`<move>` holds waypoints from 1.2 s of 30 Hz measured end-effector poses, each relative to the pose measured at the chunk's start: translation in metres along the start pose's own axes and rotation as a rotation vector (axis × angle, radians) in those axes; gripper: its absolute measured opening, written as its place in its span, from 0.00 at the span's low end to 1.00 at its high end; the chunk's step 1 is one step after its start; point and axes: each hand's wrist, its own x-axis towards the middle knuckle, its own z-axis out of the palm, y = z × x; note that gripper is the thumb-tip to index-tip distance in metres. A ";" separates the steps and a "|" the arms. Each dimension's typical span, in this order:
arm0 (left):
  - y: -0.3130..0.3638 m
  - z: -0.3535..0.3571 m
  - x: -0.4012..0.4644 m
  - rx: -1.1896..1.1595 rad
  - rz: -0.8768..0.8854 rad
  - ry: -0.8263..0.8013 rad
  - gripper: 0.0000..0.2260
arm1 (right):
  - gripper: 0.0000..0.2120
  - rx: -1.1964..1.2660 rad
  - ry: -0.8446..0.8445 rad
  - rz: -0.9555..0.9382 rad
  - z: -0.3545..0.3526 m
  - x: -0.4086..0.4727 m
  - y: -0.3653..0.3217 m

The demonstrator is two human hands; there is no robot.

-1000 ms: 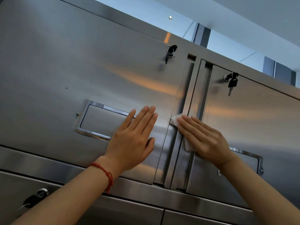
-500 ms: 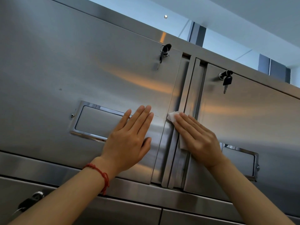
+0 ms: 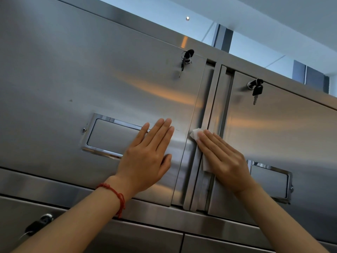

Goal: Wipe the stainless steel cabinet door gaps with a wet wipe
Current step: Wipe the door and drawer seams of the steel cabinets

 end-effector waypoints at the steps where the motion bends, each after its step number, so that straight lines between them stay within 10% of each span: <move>1: 0.000 0.000 0.000 0.001 0.000 0.000 0.25 | 0.13 0.021 -0.004 0.011 0.000 -0.004 -0.004; 36: 0.000 0.001 0.000 0.007 -0.004 -0.008 0.25 | 0.21 -0.004 -0.011 0.076 0.004 0.015 0.018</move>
